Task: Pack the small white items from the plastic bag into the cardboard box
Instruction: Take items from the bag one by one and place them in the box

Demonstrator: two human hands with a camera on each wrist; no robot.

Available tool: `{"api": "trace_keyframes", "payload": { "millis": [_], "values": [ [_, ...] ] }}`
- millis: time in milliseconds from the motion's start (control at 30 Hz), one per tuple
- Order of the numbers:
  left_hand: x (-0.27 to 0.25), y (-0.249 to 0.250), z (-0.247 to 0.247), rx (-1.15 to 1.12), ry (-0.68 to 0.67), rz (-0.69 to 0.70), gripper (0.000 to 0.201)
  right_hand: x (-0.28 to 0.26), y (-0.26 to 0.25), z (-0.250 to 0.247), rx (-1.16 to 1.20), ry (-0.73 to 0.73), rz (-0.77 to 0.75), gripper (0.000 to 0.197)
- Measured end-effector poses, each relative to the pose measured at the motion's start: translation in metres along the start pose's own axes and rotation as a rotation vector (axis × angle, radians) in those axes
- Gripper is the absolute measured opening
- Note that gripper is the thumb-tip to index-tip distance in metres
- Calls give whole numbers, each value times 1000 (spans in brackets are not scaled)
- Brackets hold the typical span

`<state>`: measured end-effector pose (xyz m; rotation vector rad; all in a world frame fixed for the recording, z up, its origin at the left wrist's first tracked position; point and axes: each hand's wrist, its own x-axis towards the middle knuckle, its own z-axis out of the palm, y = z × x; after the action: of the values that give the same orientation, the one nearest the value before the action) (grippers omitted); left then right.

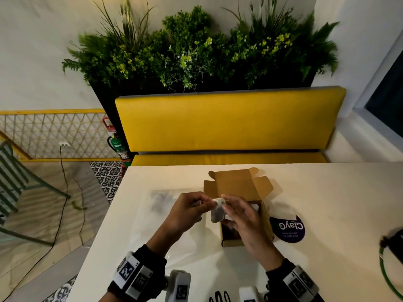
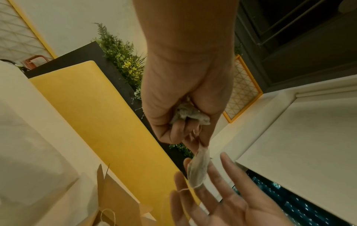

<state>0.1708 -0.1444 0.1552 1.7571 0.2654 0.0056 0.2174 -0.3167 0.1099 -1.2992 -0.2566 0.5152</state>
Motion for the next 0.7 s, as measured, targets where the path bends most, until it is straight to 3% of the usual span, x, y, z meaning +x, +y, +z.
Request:
{"api": "trace_keyframes", "payload": {
  "millis": [233,400,700],
  "values": [
    [22,-25,13,147,-47,16,13,22,2,-24,-321,24,-117,10],
    [38,-43,24,246,-81,90,9,33,12,-47,-356,-23,-9,15],
    [61,-82,49,207,-42,14,12,49,49,-74,-566,5,71,5]
  ]
}}
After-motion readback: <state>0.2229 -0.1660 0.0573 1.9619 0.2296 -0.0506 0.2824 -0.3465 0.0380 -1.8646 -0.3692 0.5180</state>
